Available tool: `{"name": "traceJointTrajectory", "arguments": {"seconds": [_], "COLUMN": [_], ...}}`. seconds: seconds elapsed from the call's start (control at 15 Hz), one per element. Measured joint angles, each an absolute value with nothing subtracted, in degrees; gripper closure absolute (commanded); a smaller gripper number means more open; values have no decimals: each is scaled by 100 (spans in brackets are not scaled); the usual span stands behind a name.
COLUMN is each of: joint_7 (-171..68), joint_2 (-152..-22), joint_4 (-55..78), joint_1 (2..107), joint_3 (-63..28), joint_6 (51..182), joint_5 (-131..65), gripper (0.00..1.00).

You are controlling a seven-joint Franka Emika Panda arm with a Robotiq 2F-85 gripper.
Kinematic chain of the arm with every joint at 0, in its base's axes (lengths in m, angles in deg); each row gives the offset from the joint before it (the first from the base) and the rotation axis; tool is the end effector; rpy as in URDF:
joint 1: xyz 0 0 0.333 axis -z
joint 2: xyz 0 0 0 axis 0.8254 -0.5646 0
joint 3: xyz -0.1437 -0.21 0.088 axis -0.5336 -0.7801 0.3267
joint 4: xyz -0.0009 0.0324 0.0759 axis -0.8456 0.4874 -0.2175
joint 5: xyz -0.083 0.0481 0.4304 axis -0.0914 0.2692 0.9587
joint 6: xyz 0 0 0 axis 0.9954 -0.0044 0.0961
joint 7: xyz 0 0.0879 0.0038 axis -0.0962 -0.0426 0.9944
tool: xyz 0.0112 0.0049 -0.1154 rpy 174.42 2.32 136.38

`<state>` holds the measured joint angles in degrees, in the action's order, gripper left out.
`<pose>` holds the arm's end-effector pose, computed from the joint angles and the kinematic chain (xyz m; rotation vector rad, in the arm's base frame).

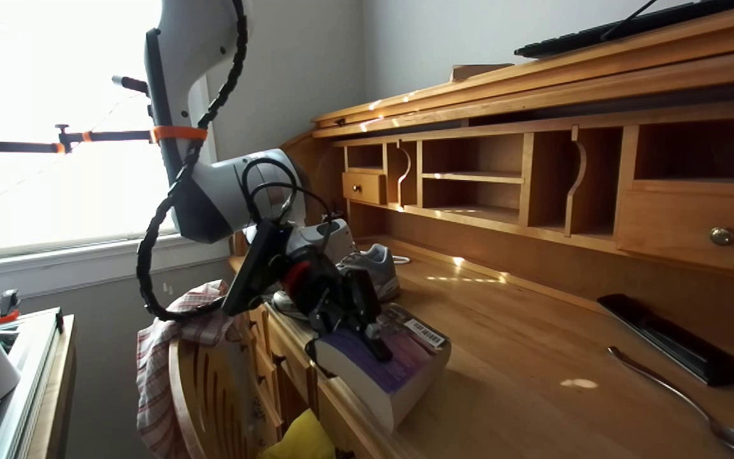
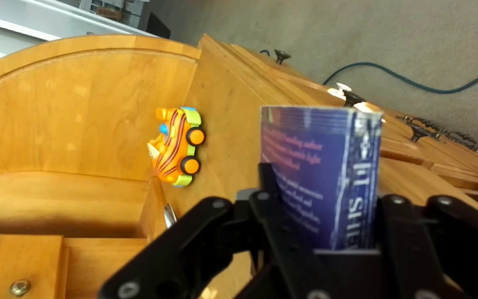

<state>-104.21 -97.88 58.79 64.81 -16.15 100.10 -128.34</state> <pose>0.3895 -0.1497 0.0068 1.9649 0.3691 -0.1755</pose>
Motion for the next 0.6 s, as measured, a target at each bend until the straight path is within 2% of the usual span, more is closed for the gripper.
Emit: {"name": "traceJointTrajectory", "arguments": {"seconds": [0.6], "joint_7": [-10568], "joint_2": [-8818], "joint_4": [6396], "joint_1": [6222], "joint_3": [-1442], "joint_6": [9943], "joint_5": [-13302], "gripper": [91]}}
